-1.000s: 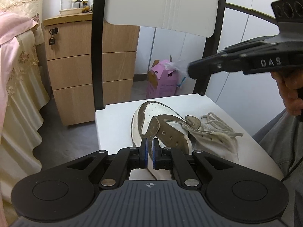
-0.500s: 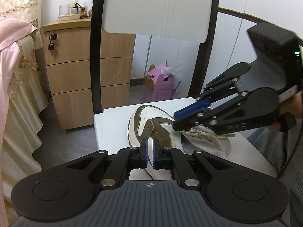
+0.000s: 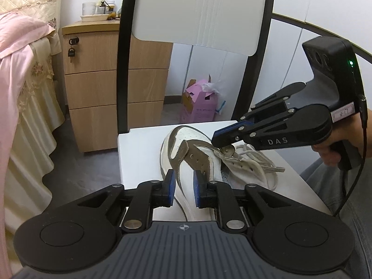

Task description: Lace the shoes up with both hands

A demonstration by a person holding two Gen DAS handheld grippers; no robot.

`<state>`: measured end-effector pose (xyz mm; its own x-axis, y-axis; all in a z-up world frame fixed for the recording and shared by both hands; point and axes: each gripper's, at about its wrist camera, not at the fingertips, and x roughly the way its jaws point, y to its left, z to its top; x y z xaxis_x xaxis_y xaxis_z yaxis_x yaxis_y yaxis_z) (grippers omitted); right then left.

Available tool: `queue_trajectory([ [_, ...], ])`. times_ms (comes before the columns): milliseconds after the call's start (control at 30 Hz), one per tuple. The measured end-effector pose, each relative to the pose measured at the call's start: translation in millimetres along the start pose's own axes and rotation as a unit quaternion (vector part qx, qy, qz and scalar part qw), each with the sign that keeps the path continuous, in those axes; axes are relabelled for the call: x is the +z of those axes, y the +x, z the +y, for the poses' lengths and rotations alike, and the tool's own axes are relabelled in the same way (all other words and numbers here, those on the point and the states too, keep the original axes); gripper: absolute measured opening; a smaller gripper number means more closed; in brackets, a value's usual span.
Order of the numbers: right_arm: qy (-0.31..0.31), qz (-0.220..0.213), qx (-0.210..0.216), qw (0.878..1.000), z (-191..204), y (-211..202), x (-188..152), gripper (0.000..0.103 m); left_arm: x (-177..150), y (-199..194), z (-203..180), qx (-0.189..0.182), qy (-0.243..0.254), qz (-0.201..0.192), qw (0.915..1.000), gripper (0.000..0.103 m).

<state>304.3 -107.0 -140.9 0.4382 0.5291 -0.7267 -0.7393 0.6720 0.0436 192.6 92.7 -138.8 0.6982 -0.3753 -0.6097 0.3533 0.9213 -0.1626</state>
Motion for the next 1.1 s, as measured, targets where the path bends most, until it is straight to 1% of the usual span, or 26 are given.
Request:
queue_trajectory([
  [133,0.002,-0.004,-0.004,1.0,-0.4,-1.1,-2.0,0.002,0.9,-6.3,3.8,-0.006,-0.015,-0.012,0.9998,0.019],
  [233,0.0,-0.006,-0.006,1.0,0.6,-0.5,-2.3,0.002,2.8,-3.3,5.6,-0.003,-0.032,-0.005,0.9995,0.019],
  [367,-0.005,-0.006,-0.007,1.0,4.6,2.1,-1.9,0.003,3.0,3.9,-5.4,0.005,-0.016,-0.001,0.9999,0.019],
  [500,-0.004,-0.009,-0.006,1.0,7.4,0.9,-0.8,0.003,1.1,16.3,-8.5,0.033,-0.003,0.019,0.9993,0.018],
  [533,-0.002,-0.013,-0.004,1.0,8.0,-0.9,-0.8,0.002,0.1,19.2,-9.0,0.038,0.001,0.024,0.999,0.016],
  [600,0.002,-0.019,-0.001,1.0,9.1,-4.6,-0.8,0.0,-1.0,21.7,-9.9,0.037,0.004,0.028,0.9989,0.016],
  [733,0.015,-0.034,0.005,0.999,8.9,-10.2,2.0,0.0,-1.2,20.8,-9.1,0.035,0.006,0.027,0.999,0.016],
  [833,0.024,-0.042,0.0,0.999,3.7,-11.0,2.5,0.0,-0.9,16.7,-5.9,0.036,-0.001,0.025,0.999,0.019],
  [900,0.031,-0.048,-0.001,0.998,-0.8,-13.5,2.2,0.0,-0.7,8.7,-4.1,0.029,-0.006,0.014,0.9995,0.02],
  [933,0.035,-0.052,-0.001,0.998,-3.3,-15.3,1.9,0.001,-0.8,3.0,-3.7,0.024,-0.009,0.004,0.9997,0.026],
  [967,0.04,-0.055,-0.001,0.998,-5.9,-17.1,1.7,0.004,-1.1,-2.7,-4.2,0.023,-0.009,-0.006,0.9997,0.032],
  [1033,0.042,-0.064,-0.001,0.997,-9.8,-21.8,1.1,0.004,-2.1,-13.7,-6.3,0.024,-0.005,-0.025,0.9994,0.039],
  [1100,0.039,-0.075,-0.009,0.996,-12.3,-28.8,0.9,0.007,-3.5,-21.0,-7.6,0.012,-0.005,-0.036,0.9993,0.041],
])
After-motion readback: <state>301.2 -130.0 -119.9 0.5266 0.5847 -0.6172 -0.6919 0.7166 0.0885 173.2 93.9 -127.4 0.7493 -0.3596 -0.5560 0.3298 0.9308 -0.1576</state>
